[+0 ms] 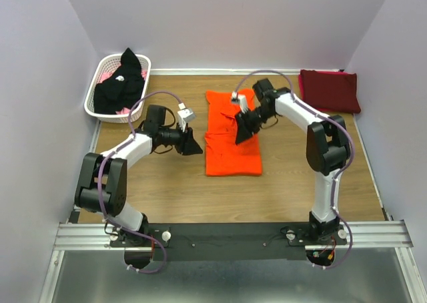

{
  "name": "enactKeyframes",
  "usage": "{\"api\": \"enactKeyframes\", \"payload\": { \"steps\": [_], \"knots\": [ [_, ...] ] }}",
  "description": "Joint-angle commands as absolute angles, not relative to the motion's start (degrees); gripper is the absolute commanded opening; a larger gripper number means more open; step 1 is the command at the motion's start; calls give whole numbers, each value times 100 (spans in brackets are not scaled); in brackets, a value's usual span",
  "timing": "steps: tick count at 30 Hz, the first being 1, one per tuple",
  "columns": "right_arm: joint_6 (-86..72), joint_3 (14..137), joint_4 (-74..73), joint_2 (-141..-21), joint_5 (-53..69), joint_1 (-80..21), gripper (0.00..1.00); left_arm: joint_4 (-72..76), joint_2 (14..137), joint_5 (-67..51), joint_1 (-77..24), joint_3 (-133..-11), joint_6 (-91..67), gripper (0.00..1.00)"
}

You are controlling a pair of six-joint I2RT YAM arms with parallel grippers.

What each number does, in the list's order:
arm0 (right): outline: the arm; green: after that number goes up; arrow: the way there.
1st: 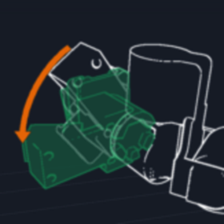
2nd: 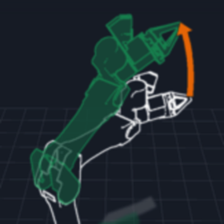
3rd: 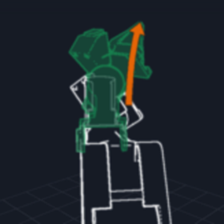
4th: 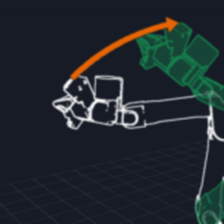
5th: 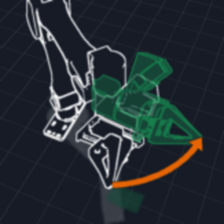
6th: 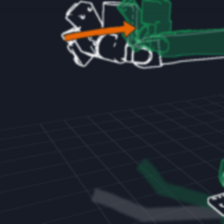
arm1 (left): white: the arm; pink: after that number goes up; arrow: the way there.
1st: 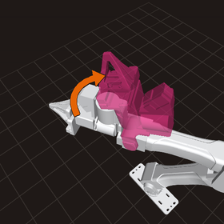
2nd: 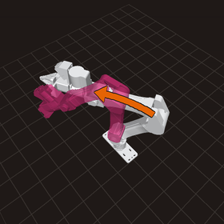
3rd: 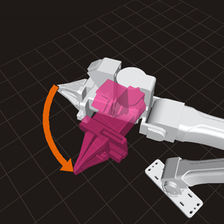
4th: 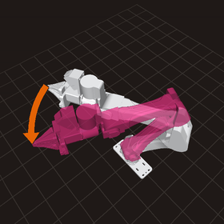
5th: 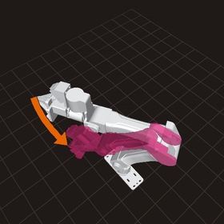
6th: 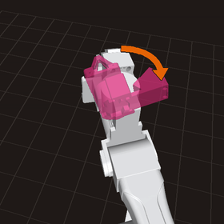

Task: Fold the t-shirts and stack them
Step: Fold the folded rectangular tshirt in 1/3 of the way

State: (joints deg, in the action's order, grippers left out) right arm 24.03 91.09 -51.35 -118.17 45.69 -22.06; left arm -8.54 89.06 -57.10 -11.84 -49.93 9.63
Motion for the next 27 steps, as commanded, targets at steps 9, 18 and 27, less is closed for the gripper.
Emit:
{"api": "enactKeyframes", "payload": {
  "steps": [9,18,27],
  "knots": [
    [484,11669,-3876,-13498,3850,-2241,48,492,9298,-5696,-1942,-4719,-264,44],
    [712,11813,-3885,-13913,3639,-2390,50,685,10116,-5467,-1942,-5010,-360,44],
    [817,11637,-3867,-13869,3709,-2514,47,694,10397,-5282,-1942,-5089,-369,44]
  ]
}}
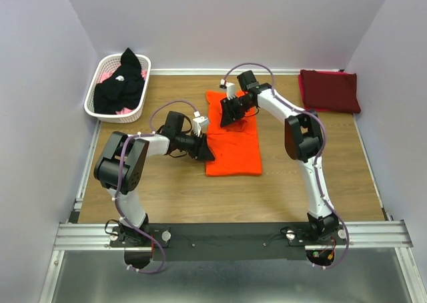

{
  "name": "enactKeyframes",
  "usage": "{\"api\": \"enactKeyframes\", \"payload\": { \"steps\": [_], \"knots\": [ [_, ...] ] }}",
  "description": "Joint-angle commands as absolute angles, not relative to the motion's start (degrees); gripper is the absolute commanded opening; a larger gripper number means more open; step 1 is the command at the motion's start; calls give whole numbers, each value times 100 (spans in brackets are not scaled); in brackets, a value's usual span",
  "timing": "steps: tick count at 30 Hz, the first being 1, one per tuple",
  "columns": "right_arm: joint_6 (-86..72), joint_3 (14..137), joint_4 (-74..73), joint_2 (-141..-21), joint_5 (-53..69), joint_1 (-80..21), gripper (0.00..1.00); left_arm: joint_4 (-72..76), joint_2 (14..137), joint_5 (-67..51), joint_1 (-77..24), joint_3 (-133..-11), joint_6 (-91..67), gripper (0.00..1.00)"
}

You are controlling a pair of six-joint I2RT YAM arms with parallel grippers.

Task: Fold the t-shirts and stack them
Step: Fold the folded rectangular tshirt in 1/3 of the way

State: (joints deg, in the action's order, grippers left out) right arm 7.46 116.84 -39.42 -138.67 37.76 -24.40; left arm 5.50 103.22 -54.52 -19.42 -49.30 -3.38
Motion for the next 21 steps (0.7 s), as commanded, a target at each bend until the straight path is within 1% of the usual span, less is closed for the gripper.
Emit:
{"api": "enactKeyframes", "payload": {
  "steps": [1,8,15,21],
  "knots": [
    [817,11628,-3867,-13869,3692,-2522,47,694,10406,-5265,-1942,-5089,-387,44],
    [888,11400,-3841,-13729,3604,-2549,45,694,10424,-5229,-1942,-5089,-396,44],
    [870,11294,-3631,-13228,3042,-2540,41,694,10389,-5221,-1942,-5054,-369,44],
    [730,11364,-3551,-13043,3303,-2540,41,703,10406,-5229,-1942,-5054,-387,44]
  ]
}}
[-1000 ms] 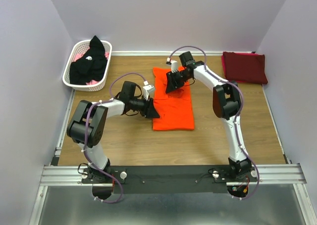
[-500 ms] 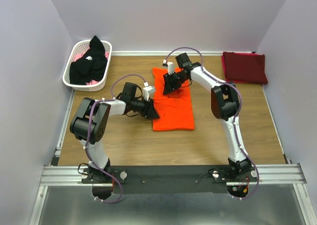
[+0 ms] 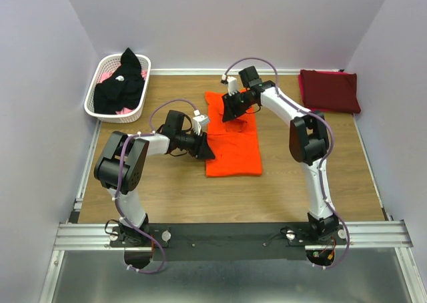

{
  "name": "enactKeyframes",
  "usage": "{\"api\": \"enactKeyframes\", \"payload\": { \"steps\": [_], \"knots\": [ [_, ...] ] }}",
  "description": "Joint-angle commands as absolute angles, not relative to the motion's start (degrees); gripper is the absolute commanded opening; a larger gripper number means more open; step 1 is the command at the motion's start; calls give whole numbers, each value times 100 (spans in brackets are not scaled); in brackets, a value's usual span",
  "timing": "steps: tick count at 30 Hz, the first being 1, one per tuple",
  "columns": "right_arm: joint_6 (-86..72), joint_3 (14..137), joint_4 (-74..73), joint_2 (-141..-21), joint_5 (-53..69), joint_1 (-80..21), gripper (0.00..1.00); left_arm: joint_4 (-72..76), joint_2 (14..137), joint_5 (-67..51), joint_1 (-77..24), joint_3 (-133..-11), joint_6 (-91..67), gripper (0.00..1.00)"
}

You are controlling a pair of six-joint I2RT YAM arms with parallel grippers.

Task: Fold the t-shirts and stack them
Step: Fold the folded rectangular tshirt in 1/3 of the way

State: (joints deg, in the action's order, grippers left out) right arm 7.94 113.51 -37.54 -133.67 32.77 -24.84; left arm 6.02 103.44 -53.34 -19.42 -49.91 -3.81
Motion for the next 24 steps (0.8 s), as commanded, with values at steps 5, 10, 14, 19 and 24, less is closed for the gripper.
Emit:
{"api": "enactKeyframes", "payload": {
  "steps": [5,10,14,19,24],
  "knots": [
    [633,11356,-3542,-13148,3507,-2549,39,703,10397,-5212,-1942,-5054,-395,44],
    [606,11066,-3542,-13236,3656,-2593,38,694,10424,-5194,-1942,-5062,-387,44],
    [624,10925,-3542,-13306,3674,-2637,38,659,10476,-5186,-1942,-5080,-387,44],
    [703,10767,-3533,-13359,3586,-2628,38,650,10485,-5194,-1942,-5106,-396,44],
    [712,10775,-3498,-13456,3498,-2637,38,650,10494,-5194,-1942,-5089,-396,44]
  ]
}}
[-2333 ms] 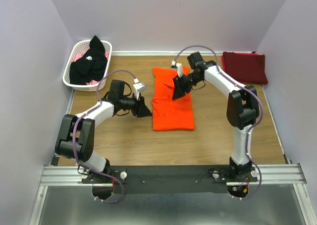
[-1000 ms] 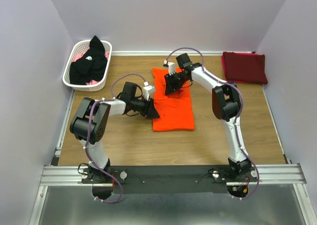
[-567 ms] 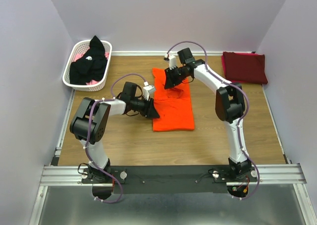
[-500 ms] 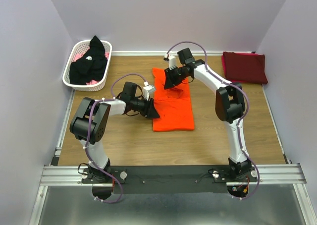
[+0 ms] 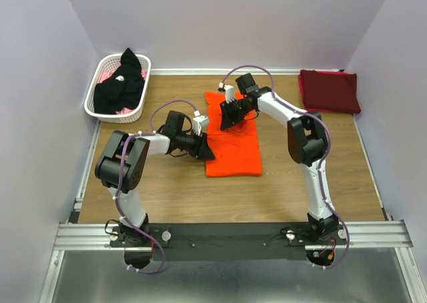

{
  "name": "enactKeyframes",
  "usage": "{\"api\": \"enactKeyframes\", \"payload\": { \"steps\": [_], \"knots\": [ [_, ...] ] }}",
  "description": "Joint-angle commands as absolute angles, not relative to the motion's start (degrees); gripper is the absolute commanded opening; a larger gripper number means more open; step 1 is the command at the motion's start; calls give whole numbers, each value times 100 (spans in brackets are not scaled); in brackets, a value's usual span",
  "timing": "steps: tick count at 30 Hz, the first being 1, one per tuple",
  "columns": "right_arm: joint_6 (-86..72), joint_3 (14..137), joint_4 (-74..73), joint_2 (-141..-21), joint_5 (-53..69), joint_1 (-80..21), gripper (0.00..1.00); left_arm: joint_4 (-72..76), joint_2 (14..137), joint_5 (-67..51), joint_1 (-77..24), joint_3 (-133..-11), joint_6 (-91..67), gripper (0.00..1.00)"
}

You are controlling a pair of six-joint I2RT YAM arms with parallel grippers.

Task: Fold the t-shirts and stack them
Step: Fold the folded rectangular tshirt in 1/3 of the way

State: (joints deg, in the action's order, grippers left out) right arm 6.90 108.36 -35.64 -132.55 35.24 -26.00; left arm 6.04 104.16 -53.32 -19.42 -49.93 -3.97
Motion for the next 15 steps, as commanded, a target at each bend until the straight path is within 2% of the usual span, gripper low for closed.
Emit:
{"api": "enactKeyframes", "payload": {
  "steps": [1,12,15],
  "knots": [
    [712,10784,-3498,-13456,3472,-2645,38,650,10494,-5186,-1942,-5089,-396,44],
    [782,10644,-3480,-13562,3304,-2663,40,642,10538,-5142,-1942,-5098,-404,44],
    [774,10626,-3480,-13518,3375,-2672,33,650,10538,-5115,-1934,-5089,-404,45]
  ]
}}
